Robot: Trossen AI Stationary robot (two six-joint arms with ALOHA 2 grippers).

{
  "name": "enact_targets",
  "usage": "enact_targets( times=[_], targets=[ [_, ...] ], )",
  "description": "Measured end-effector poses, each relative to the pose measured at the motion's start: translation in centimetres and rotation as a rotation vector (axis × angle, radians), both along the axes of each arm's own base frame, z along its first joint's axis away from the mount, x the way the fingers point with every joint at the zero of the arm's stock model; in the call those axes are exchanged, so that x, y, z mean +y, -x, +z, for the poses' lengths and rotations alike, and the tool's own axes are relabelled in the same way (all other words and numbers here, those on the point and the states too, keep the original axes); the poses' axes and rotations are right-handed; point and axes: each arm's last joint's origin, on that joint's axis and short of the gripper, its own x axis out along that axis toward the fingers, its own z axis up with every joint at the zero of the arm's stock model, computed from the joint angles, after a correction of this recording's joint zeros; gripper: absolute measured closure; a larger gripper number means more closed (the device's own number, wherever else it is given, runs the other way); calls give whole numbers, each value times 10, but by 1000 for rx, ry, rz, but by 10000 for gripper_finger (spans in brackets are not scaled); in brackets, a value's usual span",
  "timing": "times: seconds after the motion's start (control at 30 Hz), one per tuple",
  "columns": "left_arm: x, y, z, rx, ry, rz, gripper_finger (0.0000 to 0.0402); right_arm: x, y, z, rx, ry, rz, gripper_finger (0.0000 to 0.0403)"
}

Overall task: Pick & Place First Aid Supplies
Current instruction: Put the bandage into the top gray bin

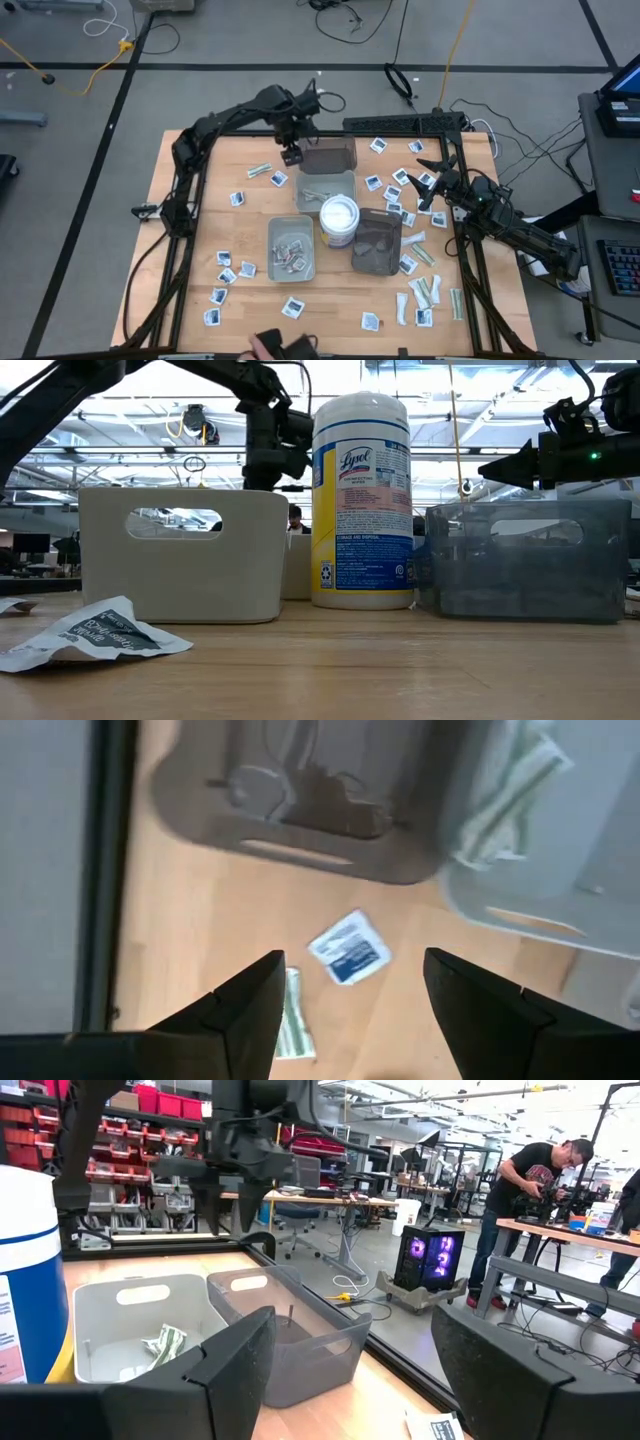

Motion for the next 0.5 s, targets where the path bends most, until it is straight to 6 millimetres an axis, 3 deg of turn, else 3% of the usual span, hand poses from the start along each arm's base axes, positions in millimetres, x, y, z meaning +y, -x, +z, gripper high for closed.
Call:
enact_targets(
  times=[0.5],
  targets=[
    [45, 38, 0, 26, 23, 229, 179, 0, 0, 0, 0, 0, 0, 140]
  ],
)
